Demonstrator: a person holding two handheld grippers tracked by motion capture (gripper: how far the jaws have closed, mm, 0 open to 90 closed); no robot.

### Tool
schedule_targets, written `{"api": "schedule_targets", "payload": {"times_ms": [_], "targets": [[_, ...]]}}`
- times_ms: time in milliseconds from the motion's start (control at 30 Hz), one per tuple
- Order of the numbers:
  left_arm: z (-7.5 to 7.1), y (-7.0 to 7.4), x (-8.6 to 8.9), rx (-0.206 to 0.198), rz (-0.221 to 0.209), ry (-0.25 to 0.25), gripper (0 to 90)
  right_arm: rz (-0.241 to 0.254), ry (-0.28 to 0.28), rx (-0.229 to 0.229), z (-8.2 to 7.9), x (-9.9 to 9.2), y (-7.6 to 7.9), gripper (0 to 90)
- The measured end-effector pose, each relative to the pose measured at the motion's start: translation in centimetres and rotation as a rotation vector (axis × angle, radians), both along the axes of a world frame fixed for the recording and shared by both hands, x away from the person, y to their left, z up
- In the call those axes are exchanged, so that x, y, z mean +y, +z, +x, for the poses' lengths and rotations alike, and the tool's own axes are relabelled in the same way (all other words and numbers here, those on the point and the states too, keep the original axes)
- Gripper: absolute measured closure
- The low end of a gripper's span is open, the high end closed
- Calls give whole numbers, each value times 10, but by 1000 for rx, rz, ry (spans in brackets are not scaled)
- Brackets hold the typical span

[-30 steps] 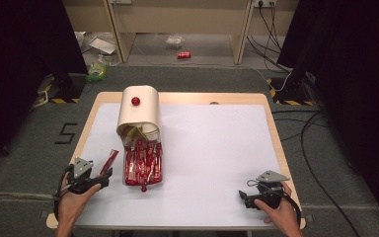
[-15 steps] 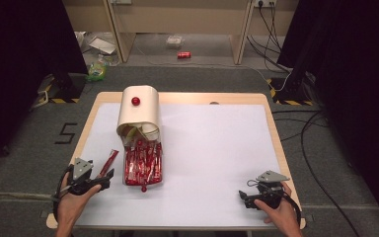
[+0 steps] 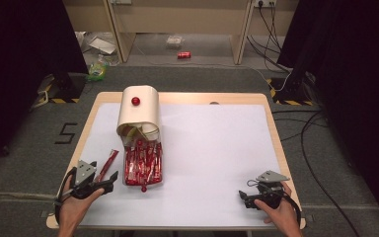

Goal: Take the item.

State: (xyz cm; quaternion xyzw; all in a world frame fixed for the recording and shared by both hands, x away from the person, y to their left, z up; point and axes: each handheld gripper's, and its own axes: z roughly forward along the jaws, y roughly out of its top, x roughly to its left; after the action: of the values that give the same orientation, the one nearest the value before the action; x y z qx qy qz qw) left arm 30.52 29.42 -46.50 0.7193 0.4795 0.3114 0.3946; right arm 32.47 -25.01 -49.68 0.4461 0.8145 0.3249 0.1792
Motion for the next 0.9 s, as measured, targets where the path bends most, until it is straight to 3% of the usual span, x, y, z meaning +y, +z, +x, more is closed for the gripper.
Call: {"api": "schedule_targets", "payload": {"times_ms": [900], "targets": [[-26,-1,-4,-27,-6,-26,161,1,0,0,0,0,0,4]]}}
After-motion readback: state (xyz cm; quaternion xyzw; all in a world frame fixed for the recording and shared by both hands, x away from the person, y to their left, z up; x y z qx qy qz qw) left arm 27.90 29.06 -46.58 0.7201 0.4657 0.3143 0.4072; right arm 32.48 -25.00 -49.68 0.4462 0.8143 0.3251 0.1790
